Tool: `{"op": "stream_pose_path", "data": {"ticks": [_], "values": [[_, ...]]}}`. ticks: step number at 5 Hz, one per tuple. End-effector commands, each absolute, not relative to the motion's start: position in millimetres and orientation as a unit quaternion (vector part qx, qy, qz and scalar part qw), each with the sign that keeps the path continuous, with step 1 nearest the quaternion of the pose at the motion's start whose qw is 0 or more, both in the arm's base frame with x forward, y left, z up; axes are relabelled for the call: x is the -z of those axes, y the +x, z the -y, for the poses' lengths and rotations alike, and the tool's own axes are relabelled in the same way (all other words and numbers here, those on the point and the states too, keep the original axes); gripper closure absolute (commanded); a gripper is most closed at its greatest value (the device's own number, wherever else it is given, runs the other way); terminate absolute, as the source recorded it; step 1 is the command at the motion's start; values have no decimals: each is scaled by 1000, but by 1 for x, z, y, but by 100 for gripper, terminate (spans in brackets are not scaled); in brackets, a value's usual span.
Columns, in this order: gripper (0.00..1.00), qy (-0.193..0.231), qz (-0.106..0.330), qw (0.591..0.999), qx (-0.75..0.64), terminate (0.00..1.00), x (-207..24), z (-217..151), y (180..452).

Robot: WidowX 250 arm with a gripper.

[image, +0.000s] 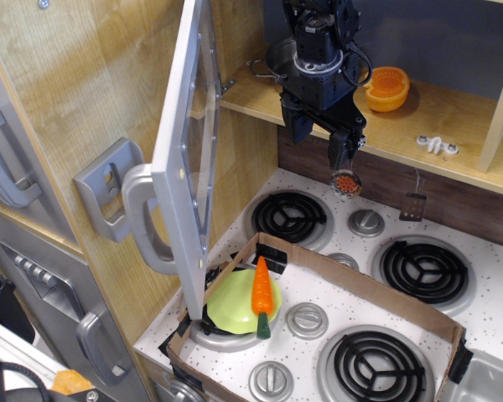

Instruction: Close microwave

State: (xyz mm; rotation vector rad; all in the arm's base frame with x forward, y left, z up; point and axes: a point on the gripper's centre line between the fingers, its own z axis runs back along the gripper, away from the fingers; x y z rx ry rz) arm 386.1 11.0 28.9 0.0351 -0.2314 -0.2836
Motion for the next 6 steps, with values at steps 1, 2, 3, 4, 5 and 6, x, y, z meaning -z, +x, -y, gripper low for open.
{"op": "stream_pose_path", "data": {"ticks": [1,2,3,4,5,6], "values": [[0,17,115,983,141,0,-29,-11,386],[0,37,128,981,140,0,-59,-12,378],[0,39,136,980,139,0,-83,-15,370],[0,41,149,977,146,0,-116,-23,361],[0,57,156,973,157,0,-154,-27,357],[0,86,157,970,165,0,-190,-30,350]]}}
